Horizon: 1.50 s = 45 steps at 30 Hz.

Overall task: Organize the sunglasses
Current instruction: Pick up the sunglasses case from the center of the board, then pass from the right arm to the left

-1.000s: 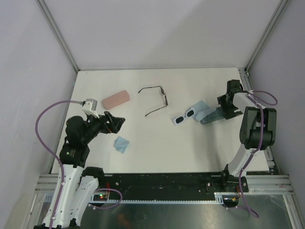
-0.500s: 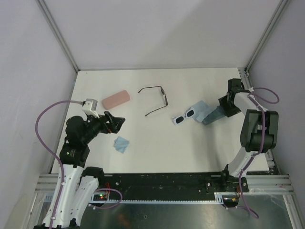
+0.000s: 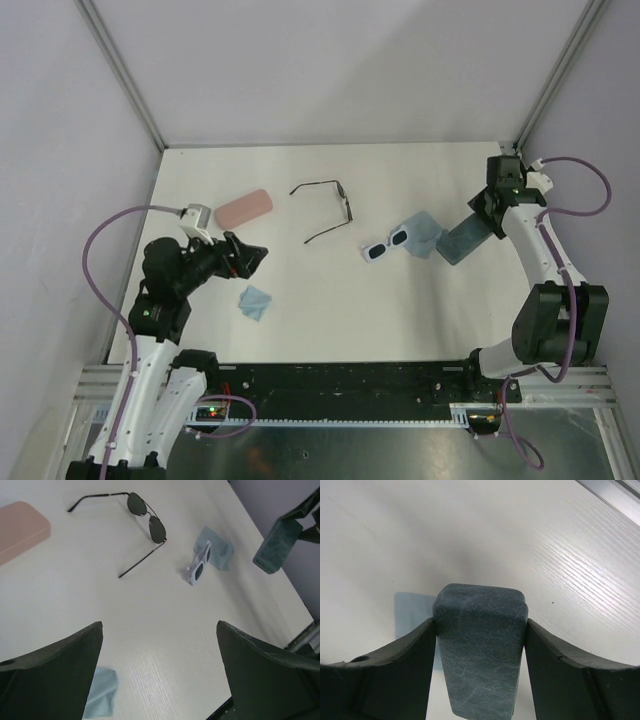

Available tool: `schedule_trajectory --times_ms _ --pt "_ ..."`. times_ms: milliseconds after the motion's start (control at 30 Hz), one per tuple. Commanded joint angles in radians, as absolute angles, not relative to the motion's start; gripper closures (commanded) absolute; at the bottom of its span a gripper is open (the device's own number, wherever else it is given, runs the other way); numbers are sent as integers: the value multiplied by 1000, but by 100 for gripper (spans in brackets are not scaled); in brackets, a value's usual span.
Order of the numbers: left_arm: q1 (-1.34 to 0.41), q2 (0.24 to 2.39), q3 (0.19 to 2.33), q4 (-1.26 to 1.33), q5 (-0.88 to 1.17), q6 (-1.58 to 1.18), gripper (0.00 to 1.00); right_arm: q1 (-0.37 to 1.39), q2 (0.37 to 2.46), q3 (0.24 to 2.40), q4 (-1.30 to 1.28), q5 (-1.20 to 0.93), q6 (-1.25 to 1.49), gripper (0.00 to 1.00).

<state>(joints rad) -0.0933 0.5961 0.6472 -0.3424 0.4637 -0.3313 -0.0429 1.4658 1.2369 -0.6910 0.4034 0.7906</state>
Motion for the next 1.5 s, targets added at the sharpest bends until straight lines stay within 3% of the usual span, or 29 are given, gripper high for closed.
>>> schedule_trajectory --times_ms 0,200,367,567,933,1467 --pt "-142 645 634 -253 578 -329 0 68 1391 1268 -725 456 706 50" --pt "-446 755 699 -211 317 -337 0 238 1366 1266 -742 373 752 47" --pt "-757 988 840 -201 76 -322 0 333 1379 1266 -738 333 770 46" --pt "-943 1256 995 -135 -56 -292 0 397 1390 1266 -738 280 796 46" --pt "-1108 1568 1237 -105 -283 -277 0 451 1372 1259 -765 292 904 45" --pt "-1159 1666 1288 -101 -416 -257 0 445 1352 1250 -759 187 954 45"
